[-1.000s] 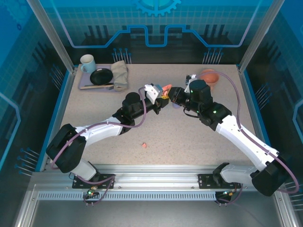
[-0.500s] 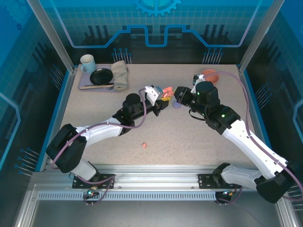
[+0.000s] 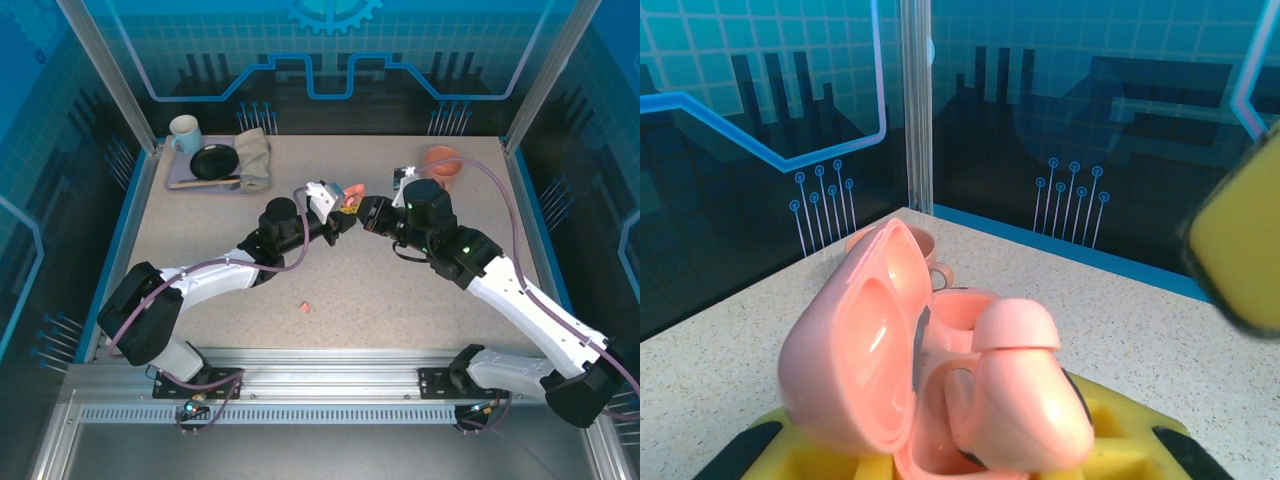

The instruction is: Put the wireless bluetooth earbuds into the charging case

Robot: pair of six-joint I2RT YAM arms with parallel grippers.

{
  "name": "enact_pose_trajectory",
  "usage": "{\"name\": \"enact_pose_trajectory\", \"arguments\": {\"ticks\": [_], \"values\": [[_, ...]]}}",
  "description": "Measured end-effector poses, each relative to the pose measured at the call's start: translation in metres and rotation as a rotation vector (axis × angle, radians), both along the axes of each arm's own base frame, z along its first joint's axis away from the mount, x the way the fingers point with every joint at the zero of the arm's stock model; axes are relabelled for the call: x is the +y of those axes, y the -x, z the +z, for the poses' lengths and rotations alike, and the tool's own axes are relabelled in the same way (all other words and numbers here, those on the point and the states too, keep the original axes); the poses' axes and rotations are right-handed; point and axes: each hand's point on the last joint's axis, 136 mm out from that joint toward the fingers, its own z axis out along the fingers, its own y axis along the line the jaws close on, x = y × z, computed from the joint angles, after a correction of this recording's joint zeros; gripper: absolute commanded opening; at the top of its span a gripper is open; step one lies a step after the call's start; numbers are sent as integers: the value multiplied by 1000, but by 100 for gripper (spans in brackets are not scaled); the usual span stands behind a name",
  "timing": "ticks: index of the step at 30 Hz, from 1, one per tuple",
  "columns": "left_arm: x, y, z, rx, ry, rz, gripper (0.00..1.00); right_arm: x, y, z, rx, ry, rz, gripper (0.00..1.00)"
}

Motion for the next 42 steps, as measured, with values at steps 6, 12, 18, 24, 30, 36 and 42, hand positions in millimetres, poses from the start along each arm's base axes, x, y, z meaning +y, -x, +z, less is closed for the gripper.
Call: {"name": "enact_pose_trajectory", "arguments": {"ticks": [6,12,18,24,30,36,42], "values": [[-1,1,-2,5,-4,-7,0,8,-2,-10,26,12,14,9],[-2,3,-5,18,-13,-18,0,14,-7,-19,41,19,23,9],[-1,3,-9,32,-24,-18,0,16,-13,-22,46,31,12,8],[-2,3,-10,32,-24,-22,0,8,-17,-22,44,49,-30,6],[-2,4,-8,30,-23,-24,0,-10,-10,-4,6,29,-73,6],[-2,4,-8,30,-22,-27,0,-9,-10,8,-12,9,-68,6],[-3,6,-8,31,-22,-36,0,3,-18,1,12,13,-42,6]]}}
